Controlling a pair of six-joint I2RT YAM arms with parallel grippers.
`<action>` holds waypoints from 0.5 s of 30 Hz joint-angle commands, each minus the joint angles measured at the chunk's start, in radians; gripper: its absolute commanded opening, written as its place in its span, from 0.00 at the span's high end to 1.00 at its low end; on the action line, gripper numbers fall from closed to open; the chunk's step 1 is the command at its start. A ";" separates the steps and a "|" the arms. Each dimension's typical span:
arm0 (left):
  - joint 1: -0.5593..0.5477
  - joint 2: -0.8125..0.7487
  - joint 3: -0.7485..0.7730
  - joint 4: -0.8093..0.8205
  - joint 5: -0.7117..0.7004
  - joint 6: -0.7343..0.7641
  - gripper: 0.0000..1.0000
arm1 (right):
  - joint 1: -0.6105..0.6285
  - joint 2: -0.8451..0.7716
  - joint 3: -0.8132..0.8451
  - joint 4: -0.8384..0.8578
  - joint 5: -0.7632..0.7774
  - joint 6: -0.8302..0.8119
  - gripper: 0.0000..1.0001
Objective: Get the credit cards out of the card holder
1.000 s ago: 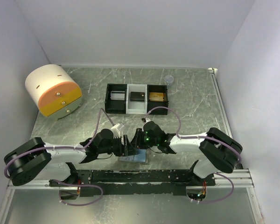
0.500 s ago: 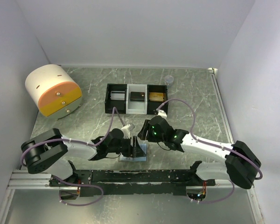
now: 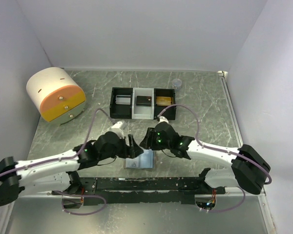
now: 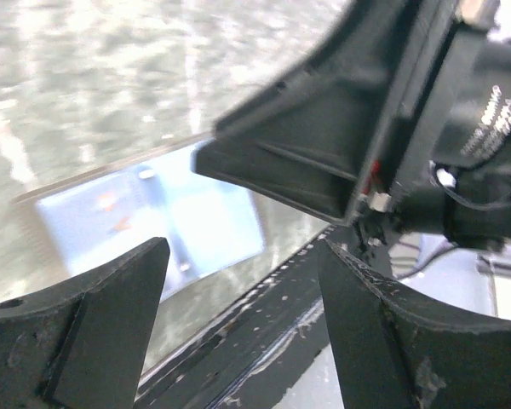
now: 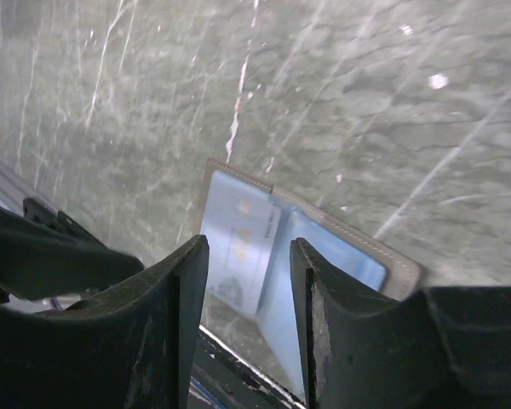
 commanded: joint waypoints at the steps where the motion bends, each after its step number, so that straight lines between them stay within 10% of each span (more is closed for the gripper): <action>1: -0.004 -0.172 0.010 -0.431 -0.303 -0.107 0.18 | 0.053 0.066 0.032 0.063 -0.034 -0.023 0.57; 15: -0.002 -0.548 0.030 -0.885 -0.569 -0.363 0.13 | 0.298 0.378 0.361 -0.361 0.402 -0.005 0.41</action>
